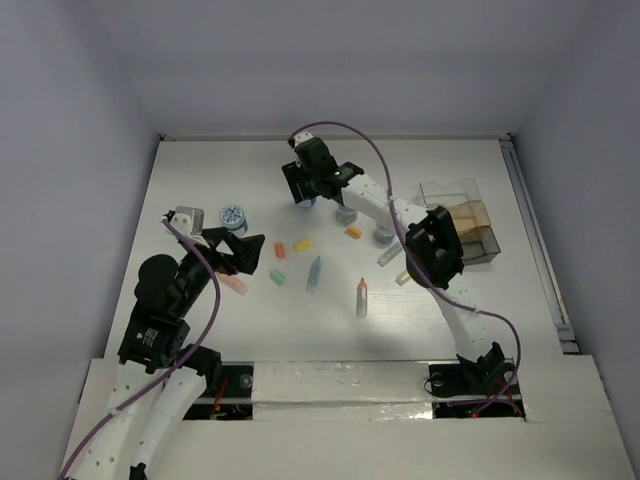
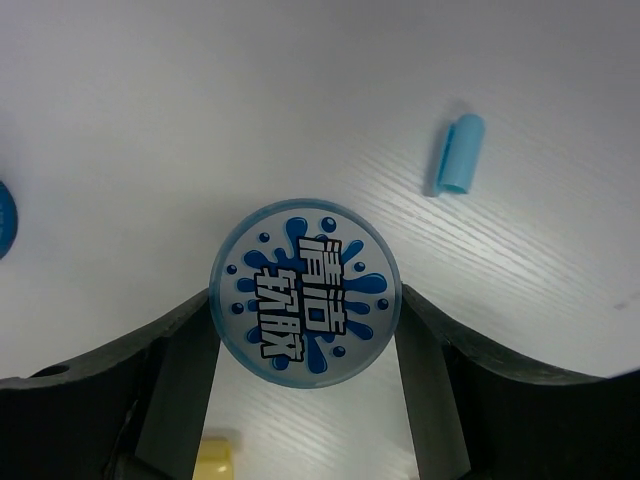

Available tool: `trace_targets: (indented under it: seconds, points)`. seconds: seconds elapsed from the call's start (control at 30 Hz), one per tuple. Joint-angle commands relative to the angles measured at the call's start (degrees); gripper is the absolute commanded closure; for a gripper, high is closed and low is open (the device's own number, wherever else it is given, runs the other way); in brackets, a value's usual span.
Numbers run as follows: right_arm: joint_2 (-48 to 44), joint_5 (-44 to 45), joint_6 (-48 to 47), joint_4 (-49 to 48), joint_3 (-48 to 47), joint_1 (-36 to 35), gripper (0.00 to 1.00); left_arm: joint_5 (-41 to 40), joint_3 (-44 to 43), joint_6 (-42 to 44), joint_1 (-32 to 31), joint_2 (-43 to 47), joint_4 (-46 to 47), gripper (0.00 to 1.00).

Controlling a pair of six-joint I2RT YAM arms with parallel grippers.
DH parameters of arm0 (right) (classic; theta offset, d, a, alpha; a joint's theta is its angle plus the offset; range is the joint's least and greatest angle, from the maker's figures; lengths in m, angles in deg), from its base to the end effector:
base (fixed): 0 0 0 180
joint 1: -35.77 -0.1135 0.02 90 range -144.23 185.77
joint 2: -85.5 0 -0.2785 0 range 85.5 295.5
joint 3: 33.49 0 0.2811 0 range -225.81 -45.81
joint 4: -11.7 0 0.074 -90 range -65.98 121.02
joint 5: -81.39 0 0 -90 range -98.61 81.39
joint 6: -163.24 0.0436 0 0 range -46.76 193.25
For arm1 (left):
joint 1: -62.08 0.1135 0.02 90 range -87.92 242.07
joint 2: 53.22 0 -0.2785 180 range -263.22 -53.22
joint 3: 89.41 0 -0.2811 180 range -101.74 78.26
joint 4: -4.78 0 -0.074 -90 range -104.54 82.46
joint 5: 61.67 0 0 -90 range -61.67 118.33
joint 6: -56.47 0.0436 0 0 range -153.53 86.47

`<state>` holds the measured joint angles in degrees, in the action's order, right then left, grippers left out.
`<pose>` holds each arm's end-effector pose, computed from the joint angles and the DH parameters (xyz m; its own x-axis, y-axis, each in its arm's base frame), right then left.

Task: Sort the stationery into containers
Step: Pick up the stationery from the center of the board, then place the stationery in the storage box.

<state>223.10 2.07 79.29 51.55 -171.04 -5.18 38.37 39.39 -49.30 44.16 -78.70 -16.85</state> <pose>0.4557 0.3848 0.2261 -0.5383 -0.3300 -0.7754 -0.4826 0.8750 -0.0374 0.1294 -0.0498 0.3636 -0.0620 -0.2612 -0.9633 0.4692 0.8442 -0.2591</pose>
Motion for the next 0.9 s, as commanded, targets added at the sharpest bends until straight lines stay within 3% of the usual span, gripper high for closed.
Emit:
trace_targets:
  seconds: [0.0, 0.1, 0.33, 0.53, 0.73, 0.87]
  points:
    - [-15.5, 5.58, -2.17, -9.25, 2.25, 1.12, 0.57, 0.94, 0.11, -0.31, -0.19, 0.51, 2.62, 0.01]
    - [-26.39, 10.31, -1.05, -9.51, 12.78, 4.64, 0.57, 0.94, 0.29, -0.23, -0.72, 1.83, 2.71, 0.01]
    - [-54.69, 17.08, 9.15, -8.12, 49.76, 18.69, 0.56, -0.46, -0.06, -0.23, -3.88, 4.82, 1.92, 0.01]
    - [-69.03, 21.56, 15.04, -3.27, 63.51, 28.64, 0.56, -1.95, -0.06, -0.23, -8.98, 6.84, 1.57, 0.01]
    - [-73.44, 21.24, 16.98, -3.44, 72.75, 35.31, 0.56, -4.42, -0.06, -0.58, -12.4, 7.98, 0.78, 0.01]
    - [-72.21, 20.79, 16.81, -3.27, 73.02, 36.46, 0.56, -4.77, -0.06, -0.58, -13.47, 8.6, 0.6, 0.01]
